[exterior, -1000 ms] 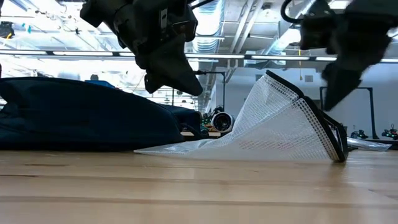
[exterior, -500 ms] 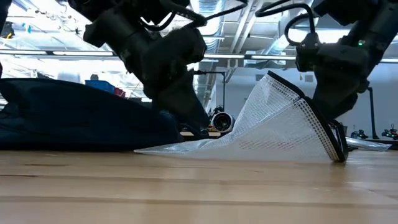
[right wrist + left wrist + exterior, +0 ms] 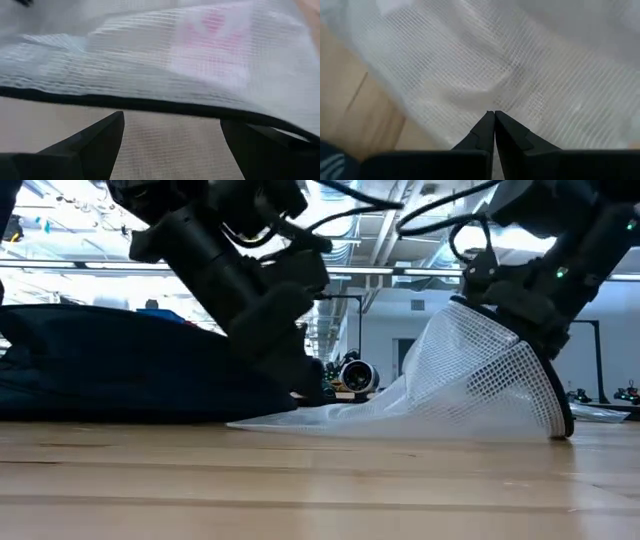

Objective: Unpack backpack
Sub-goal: Remove the red game card from the white zip lock bag

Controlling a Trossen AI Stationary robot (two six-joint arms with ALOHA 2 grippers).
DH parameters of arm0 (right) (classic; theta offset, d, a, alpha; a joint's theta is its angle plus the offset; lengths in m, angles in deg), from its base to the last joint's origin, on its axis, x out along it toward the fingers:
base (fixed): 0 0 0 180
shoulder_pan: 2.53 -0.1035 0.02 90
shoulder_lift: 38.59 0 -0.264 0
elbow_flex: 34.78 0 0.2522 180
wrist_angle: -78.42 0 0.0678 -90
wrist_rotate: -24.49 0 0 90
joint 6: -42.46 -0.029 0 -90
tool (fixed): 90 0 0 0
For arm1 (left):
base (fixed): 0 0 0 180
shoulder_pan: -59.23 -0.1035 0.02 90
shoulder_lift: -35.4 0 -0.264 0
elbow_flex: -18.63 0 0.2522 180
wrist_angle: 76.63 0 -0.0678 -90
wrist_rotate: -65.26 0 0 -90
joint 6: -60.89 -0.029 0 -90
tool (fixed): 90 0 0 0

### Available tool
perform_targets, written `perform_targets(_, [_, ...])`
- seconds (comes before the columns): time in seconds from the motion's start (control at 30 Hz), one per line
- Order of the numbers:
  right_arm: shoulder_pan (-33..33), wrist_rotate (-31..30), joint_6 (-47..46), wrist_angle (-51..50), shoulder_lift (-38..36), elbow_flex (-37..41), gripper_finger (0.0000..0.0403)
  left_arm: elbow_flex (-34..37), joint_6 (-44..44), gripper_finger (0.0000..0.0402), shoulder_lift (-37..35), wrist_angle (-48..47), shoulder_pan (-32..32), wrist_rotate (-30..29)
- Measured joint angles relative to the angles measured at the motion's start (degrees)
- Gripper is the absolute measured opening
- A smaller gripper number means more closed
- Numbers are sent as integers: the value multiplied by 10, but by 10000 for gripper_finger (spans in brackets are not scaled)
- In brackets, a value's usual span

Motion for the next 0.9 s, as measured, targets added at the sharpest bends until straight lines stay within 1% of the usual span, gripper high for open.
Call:
perform_targets(0.13, [8,-40,10,18,30,-1,321,-1,19,0,31,9,0,12])
perform_targets(0.2, [13,-73,8,23,45,0,321,-1,23,0,37,14,4,16])
perform_targets(0.3, [24,-98,6,56,65,0,323,-1,17,0,37,20,10,16])
perform_targets(0.4, [36,-98,26,106,78,0,336,0,2,0,30,17,11,25])
perform_targets(0.57, [53,-94,89,153,85,0,389,-4,-4,0,24,-2,12,32])
perform_targets(0.6, [59,-93,96,156,85,0,394,-5,-4,0,24,-6,12,34])
perform_targets(0.77, [90,-108,161,161,85,0,386,-6,-8,0,23,-8,19,49])
perform_targets(0.9, [112,-108,237,188,89,0,390,-6,-17,0,23,-9,22,49])
